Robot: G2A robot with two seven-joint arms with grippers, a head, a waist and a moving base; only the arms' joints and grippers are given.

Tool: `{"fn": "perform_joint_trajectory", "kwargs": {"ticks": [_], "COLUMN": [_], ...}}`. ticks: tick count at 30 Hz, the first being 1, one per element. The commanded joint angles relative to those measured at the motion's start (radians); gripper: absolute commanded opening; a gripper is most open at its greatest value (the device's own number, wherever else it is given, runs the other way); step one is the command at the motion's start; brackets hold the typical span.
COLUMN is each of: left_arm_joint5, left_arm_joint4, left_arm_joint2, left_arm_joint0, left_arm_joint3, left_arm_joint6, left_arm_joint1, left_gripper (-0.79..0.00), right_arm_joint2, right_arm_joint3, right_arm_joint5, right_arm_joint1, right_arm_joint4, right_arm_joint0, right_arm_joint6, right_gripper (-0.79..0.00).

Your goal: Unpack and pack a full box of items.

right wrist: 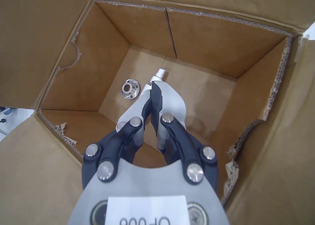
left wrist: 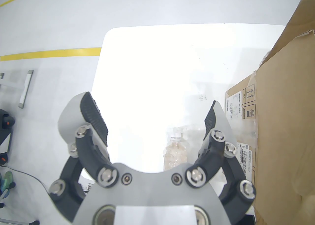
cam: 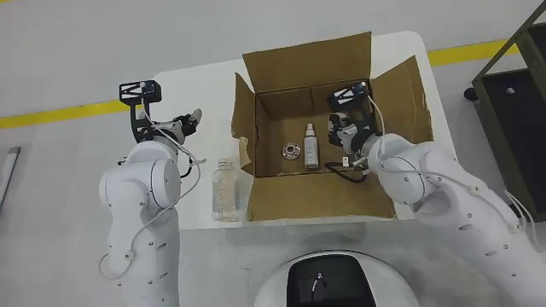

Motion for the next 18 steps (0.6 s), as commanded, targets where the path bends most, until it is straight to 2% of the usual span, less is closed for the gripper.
{"fn": "perform_joint_trajectory", "kwargs": {"ticks": [1,6,13,18], "left_arm_joint5": [0.0,0.0,0.0,0.0], "left_arm_joint4": [0.0,0.0,0.0,0.0], "left_arm_joint2": [0.0,0.0,0.0,0.0], "left_arm_joint0": [0.0,0.0,0.0,0.0], "left_arm_joint3": [0.0,0.0,0.0,0.0], "left_arm_joint6": [0.0,0.0,0.0,0.0], "left_arm_joint1": [0.0,0.0,0.0,0.0], "left_gripper": [0.0,0.0,0.0,0.0], "right_arm_joint2": [-0.005,-0.067,-0.236,-0.344], "right_arm_joint3": [0.017,0.101,0.278,0.373], "right_arm_joint5": [-0.015,0.071,0.205,0.266], "right_arm_joint1": [-0.003,-0.033,-0.115,-0.17], "right_arm_joint4": [-0.003,0.01,0.051,0.052], "right_arm_joint0": [0.006,0.103,0.302,0.359], "right_arm_joint6": [0.002,0.054,0.087,0.094], "right_gripper": [-0.785,-0.785,-0.785,-0.785]}}
